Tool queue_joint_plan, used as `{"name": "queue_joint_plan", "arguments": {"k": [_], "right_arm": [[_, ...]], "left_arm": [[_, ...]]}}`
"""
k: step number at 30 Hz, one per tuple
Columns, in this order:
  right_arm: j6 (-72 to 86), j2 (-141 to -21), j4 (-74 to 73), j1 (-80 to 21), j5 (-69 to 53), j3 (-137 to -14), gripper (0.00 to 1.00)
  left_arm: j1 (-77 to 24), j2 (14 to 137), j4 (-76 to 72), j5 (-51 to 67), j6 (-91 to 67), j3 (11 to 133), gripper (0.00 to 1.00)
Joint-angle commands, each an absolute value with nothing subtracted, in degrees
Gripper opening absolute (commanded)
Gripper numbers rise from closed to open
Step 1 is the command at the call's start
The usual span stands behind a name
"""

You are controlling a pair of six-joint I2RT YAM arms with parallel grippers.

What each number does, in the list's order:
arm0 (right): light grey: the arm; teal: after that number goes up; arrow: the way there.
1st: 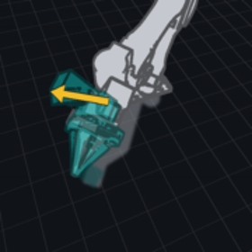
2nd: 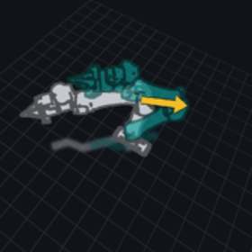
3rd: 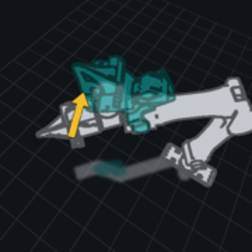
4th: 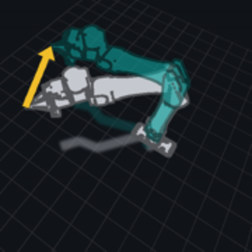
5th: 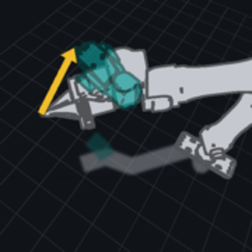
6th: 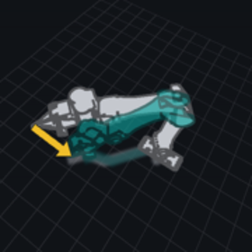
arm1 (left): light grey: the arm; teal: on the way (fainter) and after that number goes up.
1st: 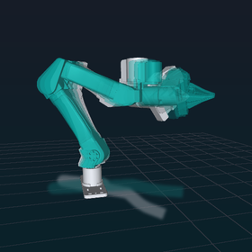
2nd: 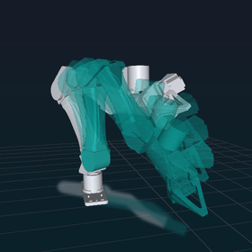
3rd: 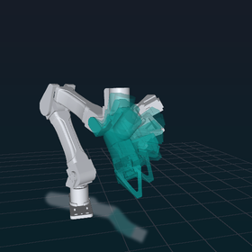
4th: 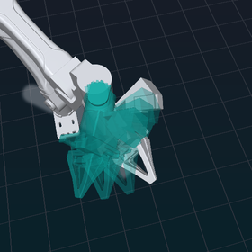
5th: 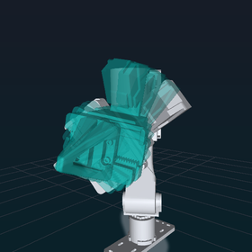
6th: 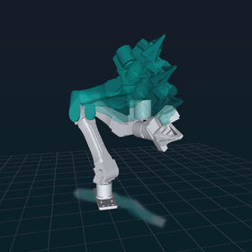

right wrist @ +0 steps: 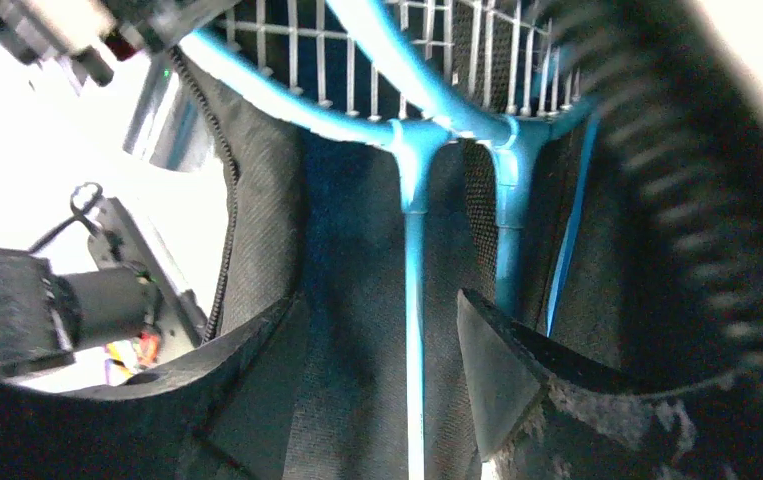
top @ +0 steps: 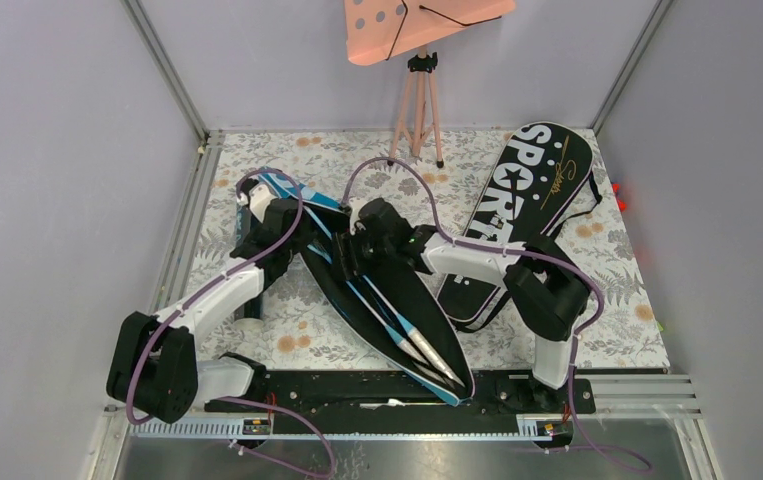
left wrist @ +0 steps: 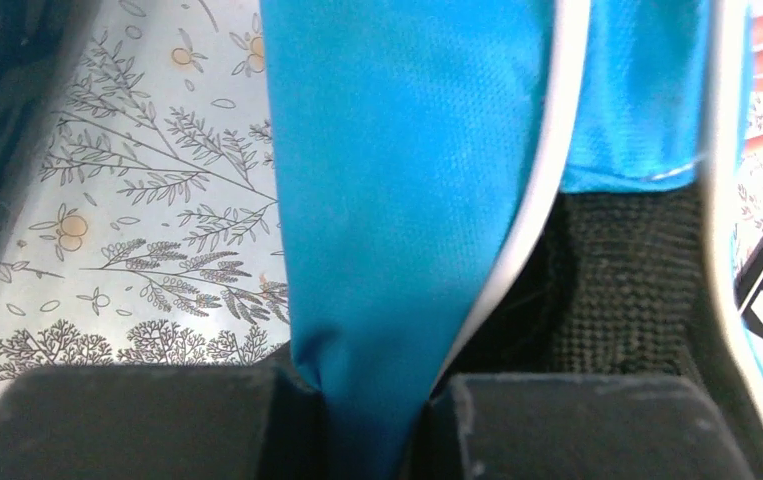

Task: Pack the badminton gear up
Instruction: Adjust the racket in the racket bag.

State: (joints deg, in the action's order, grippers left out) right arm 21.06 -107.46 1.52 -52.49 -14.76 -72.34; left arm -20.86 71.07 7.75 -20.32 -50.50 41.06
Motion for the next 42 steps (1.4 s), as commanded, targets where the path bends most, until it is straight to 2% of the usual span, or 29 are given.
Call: {"name": "queue_joint_plan", "arguments": {"k": [1, 3, 10, 19, 20, 22, 25, 27, 30, 35, 42], "right_arm": [[30.2, -108.7, -2.0, -42.7, -4.8, -71.6, 0.65], [31.6, -108.6, -1.8, -40.1, -0.8, -71.2, 0.65], [29.1, -108.2, -3.9, -37.8, 24.7, -71.3, 0.64], [27.0, -106.1, -5.6, -32.7, 34.4, -70.4, 0.58], [25.8, -105.9, -5.5, -32.6, 34.0, -70.4, 0.57], [20.9, -104.8, -0.1, -32.6, 25.5, -68.6, 0.55], [17.4, -102.3, 10.4, -32.7, 2.4, -65.1, 0.47], [19.2, -101.2, 15.6, -32.8, -14.7, -63.6, 0.41], [23.4, -98.1, 26.2, -33.6, -30.7, -59.8, 0.37], [20.0, -88.4, 27.6, -35.0, -27.7, -56.0, 0.42], [5.0, -78.0, 22.2, -35.1, -19.0, -55.0, 0.64]], "left_arm": [[-20.9, 70.8, 16.6, -15.5, -36.4, 44.5, 0.0], [-20.9, 71.6, 18.4, -13.9, -34.6, 45.5, 0.0], [-20.9, 70.1, 22.0, -8.8, -28.2, 45.2, 0.0], [-21.0, 67.3, 23.2, -11.3, -26.0, 43.3, 0.0], [-21.0, 67.2, 23.1, -10.5, -25.6, 43.4, 0.0], [-21.0, 67.2, 20.9, -6.3, -24.6, 43.3, 0.0], [-21.1, 68.8, 18.1, 3.0, -23.8, 44.2, 0.0], [-21.6, 70.0, 17.2, 4.6, -24.1, 45.4, 0.0], [-22.8, 71.9, 16.9, 5.5, -24.2, 47.4, 0.0], [-23.6, 74.2, 17.6, 5.6, -24.2, 49.7, 0.0], [-24.3, 76.3, 20.0, 6.6, -22.2, 53.3, 0.0]]}}
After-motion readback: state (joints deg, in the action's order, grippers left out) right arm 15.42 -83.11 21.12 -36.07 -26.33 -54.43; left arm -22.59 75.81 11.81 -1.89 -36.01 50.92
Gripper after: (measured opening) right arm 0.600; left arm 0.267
